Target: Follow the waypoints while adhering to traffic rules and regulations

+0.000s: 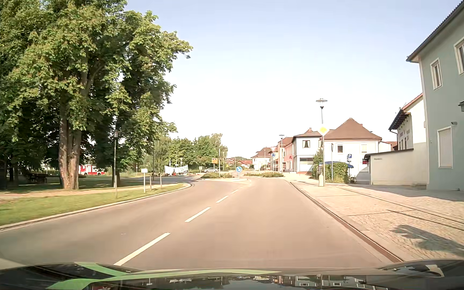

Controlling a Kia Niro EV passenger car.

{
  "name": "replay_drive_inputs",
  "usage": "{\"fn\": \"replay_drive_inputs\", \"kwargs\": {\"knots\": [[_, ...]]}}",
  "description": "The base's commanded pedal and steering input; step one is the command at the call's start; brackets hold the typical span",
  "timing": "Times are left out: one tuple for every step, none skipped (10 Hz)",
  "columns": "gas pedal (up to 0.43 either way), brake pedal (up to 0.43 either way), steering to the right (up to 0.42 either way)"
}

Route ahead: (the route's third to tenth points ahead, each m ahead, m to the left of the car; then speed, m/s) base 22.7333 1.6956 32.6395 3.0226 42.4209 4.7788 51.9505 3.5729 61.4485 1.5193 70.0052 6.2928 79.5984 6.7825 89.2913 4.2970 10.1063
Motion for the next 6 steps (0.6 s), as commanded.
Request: {"fn": "replay_drive_inputs", "kwargs": {"knots": [[0.0,0.0,0.052],[0.0,0.0,0.044],[0.0,0.0,0.035],[0.0,0.0,0.029],[0.0,0.0,0.024],[0.0,0.0,0.023]]}}
